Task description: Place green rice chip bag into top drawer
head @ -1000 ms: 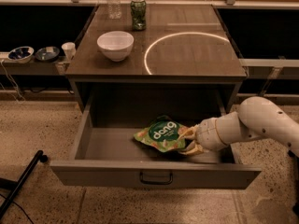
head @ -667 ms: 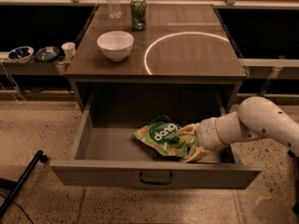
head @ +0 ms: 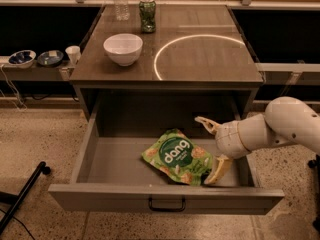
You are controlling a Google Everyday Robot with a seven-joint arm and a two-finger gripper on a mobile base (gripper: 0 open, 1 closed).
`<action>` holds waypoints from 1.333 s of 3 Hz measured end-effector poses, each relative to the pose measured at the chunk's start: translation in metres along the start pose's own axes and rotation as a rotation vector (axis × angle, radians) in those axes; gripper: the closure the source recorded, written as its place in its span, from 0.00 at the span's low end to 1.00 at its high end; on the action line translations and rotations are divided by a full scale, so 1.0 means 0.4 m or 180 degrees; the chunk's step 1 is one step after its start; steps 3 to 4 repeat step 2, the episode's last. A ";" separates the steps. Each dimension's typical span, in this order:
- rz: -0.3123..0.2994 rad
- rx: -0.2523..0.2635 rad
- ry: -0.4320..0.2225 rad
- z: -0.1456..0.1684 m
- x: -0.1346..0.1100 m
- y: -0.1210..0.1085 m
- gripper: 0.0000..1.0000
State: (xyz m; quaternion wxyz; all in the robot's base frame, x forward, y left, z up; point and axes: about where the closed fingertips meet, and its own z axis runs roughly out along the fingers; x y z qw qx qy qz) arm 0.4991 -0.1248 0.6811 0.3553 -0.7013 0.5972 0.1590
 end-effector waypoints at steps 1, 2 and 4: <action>-0.0049 0.0196 0.0040 -0.124 -0.052 0.001 0.00; -0.0034 0.0196 0.0051 -0.123 -0.046 0.005 0.00; -0.0034 0.0196 0.0051 -0.123 -0.046 0.005 0.00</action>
Offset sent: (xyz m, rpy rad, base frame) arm -0.0116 -0.0128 0.0383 0.0011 -0.0440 -0.0208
